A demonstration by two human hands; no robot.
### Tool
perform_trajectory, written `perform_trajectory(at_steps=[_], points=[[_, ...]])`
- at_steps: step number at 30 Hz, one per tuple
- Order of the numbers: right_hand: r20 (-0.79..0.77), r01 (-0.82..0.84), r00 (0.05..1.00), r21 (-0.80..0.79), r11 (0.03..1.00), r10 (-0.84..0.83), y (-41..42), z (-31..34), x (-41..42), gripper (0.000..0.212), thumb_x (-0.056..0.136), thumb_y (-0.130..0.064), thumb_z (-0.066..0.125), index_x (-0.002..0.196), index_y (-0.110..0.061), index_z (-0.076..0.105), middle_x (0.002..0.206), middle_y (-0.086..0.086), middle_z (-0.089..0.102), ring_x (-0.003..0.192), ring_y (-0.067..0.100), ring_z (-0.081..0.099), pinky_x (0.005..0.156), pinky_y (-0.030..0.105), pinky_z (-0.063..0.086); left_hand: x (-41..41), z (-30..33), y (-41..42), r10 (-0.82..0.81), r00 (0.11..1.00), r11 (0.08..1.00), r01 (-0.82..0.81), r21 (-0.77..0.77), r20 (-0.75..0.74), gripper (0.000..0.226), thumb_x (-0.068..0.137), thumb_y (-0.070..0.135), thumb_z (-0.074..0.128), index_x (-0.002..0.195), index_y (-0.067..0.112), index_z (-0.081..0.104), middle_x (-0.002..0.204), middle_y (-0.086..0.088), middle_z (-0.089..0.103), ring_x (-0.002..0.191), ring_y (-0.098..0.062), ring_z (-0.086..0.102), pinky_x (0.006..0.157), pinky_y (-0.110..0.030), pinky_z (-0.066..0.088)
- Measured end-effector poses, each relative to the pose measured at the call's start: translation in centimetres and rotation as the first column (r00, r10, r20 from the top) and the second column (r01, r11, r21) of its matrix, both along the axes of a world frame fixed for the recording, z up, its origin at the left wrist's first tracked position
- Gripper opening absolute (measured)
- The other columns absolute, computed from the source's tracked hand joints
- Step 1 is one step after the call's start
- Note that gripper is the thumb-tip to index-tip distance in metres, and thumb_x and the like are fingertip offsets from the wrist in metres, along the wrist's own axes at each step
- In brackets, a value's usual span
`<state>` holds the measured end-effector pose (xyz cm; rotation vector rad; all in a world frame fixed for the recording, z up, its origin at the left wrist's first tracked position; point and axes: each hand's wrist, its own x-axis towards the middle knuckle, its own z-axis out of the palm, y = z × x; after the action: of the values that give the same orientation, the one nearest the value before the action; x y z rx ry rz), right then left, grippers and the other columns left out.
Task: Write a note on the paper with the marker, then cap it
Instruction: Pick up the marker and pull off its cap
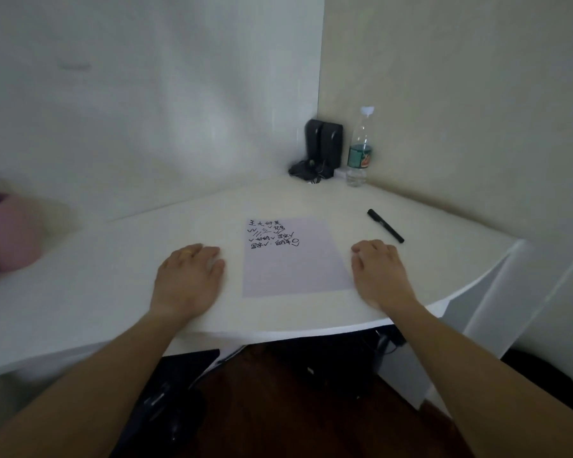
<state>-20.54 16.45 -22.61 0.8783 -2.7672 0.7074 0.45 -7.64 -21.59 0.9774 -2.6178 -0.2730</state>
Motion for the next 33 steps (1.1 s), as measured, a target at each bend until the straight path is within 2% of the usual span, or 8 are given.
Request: perform_trajectory(at_steps=[6, 9, 17, 21, 25, 27, 30, 33], points=[[-0.037, 0.012, 0.999, -0.006, 1.000, -0.012, -0.3, 0.4, -0.1, 0.028, 0.104, -0.021, 0.043, 0.120, -0.011, 0.062, 0.124, 0.013, 0.061, 0.116, 0.034, 0.049, 0.101, 0.040, 0.039, -0.4, 0.4, -0.4, 0.011, 1.000, 1.000, -0.012, -0.017, -0.021, 0.038, 0.100, 0.040, 0.048, 0.132, 0.024, 0.062, 0.140, -0.011, 0.062, 0.129, -0.037, 0.053, 0.107, -0.046, 0.044], [-0.052, 0.013, 0.999, -0.015, 1.000, -0.014, -0.4, 0.1, -0.3, 0.025, 0.104, -0.021, 0.044, 0.118, -0.011, 0.062, 0.122, 0.013, 0.061, 0.114, 0.034, 0.051, 0.098, 0.041, 0.042, -0.6, 0.4, -0.6, 0.018, 1.000, 1.000, -0.019, -0.024, -0.019, 0.044, 0.095, 0.046, 0.042, 0.127, 0.026, 0.063, 0.134, -0.009, 0.065, 0.124, -0.036, 0.056, 0.102, -0.047, 0.048], [-0.112, -0.013, 0.994, -0.024, 1.000, 0.010, -0.6, -0.1, -2.0, 0.027, 0.101, -0.025, 0.053, 0.117, -0.008, 0.067, 0.119, 0.017, 0.064, 0.111, 0.039, 0.056, 0.095, 0.043, 0.043, -0.9, 0.4, -1.0, 0.040, 0.999, 0.999, -0.040, -0.010, -0.001, 0.035, 0.099, 0.043, 0.049, 0.130, 0.031, 0.060, 0.140, -0.003, 0.060, 0.131, -0.031, 0.051, 0.104, -0.048, 0.045], [-0.152, 0.151, 0.974, -0.111, 0.982, -0.167, -0.1, 1.7, -5.8, 0.039, 0.100, -0.028, 0.056, 0.129, -0.002, 0.060, 0.128, 0.022, 0.060, 0.116, 0.042, 0.053, 0.094, 0.046, 0.046, -0.9, 0.3, -1.0, 0.041, 0.999, 0.999, -0.041, -0.003, 0.011, 0.043, 0.096, 0.052, 0.039, 0.130, 0.034, 0.058, 0.141, -0.002, 0.059, 0.132, -0.032, 0.050, 0.103, -0.049, 0.045], [-0.215, 0.313, 0.934, 0.102, 0.944, -0.286, -0.4, 1.9, -9.1, 0.047, 0.101, -0.032, 0.051, 0.135, -0.001, 0.050, 0.128, 0.024, 0.057, 0.115, 0.043, 0.052, 0.090, 0.048, 0.046, -0.9, 0.6, -0.8, 0.039, 0.999, 0.999, -0.039, 0.009, 0.002, 0.050, 0.090, 0.056, 0.032, 0.127, 0.036, 0.059, 0.140, 0.000, 0.059, 0.131, -0.031, 0.051, 0.102, -0.049, 0.045], [-0.236, 0.319, 0.931, 0.162, 0.934, -0.278, -1.1, 1.7, -9.9, 0.044, 0.102, -0.028, 0.049, 0.138, -0.004, 0.050, 0.126, 0.020, 0.058, 0.113, 0.040, 0.054, 0.089, 0.046, 0.047, -0.9, 0.6, -0.8, 0.039, 0.999, 0.999, -0.039, 0.014, -0.004, 0.050, 0.089, 0.056, 0.032, 0.127, 0.037, 0.059, 0.140, 0.001, 0.059, 0.132, -0.030, 0.050, 0.103, -0.048, 0.044], [-0.211, 0.315, 0.937, 0.166, 0.935, -0.278, -2.3, 1.4, -10.3, 0.028, 0.099, -0.008, 0.047, 0.120, -0.002, 0.065, 0.120, 0.017, 0.060, 0.112, 0.037, 0.054, 0.088, 0.042, 0.047, -0.9, 0.4, -1.0, 0.046, 0.999, 0.999, -0.046, 0.002, -0.009, 0.042, 0.095, 0.053, 0.038, 0.127, 0.036, 0.060, 0.140, 0.001, 0.059, 0.133, -0.029, 0.050, 0.103, -0.048, 0.044], [-0.178, 0.311, 0.941, 0.121, 0.943, -0.287, -2.7, 1.5, -10.1, 0.027, 0.095, 0.003, 0.048, 0.115, 0.002, 0.066, 0.121, 0.019, 0.059, 0.115, 0.038, 0.053, 0.088, 0.042, 0.046, -1.2, -0.1, -1.3, 0.047, 0.999, 0.999, -0.047, -0.023, -0.014, 0.032, 0.100, 0.045, 0.049, 0.128, 0.035, 0.060, 0.141, 0.000, 0.058, 0.134, -0.030, 0.049, 0.103, -0.048, 0.043]])
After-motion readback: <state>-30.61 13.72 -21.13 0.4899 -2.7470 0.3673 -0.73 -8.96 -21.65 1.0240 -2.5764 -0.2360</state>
